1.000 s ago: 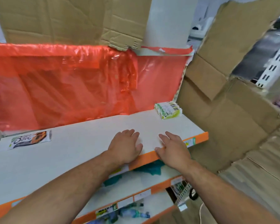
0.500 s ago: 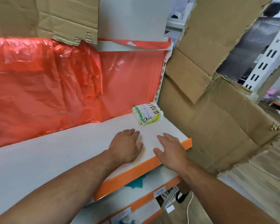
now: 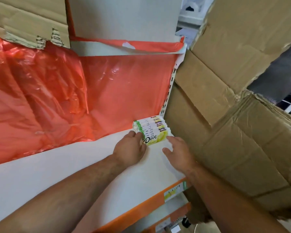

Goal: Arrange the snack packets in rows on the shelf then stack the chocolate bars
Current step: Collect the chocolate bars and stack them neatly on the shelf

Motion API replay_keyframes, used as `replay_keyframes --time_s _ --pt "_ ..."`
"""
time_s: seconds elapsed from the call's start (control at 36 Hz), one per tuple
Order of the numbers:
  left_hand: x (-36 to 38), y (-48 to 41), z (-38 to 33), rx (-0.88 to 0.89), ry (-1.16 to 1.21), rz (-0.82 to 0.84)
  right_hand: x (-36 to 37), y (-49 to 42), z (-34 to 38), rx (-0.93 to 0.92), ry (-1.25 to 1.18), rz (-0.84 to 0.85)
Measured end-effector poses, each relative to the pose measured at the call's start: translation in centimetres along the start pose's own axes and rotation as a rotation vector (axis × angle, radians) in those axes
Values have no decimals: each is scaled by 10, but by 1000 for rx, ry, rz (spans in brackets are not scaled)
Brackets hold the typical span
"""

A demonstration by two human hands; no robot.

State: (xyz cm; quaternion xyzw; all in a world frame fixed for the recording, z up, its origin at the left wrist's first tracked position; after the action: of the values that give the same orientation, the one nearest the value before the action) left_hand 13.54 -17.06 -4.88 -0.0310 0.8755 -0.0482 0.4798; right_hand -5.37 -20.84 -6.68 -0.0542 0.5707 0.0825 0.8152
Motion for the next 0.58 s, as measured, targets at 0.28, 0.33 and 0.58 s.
replay_keyframes --time_s 0.28,0.33,0.58 --pt "17 -16 19 -249 276 -156 10 -42 -9 -103 -2 76" --pt "20 -16 21 -284 324 -182 12 -44 -8 -120 31 77" --pt "24 -16 22 -349 396 -246 6 -47 -9 -162 17 42"
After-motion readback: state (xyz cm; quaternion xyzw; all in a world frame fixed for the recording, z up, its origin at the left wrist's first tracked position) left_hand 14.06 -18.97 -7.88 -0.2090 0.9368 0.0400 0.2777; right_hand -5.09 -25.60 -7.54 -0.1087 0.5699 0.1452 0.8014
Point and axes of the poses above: each hand's wrist, its own y-axis away from the middle knuckle, its own x-axis out of the palm, z = x × y, the point moved 8 cm from there along -y, towards the middle knuckle, and after that the axes turned 10 degrees about y, right-handed, at the moved point
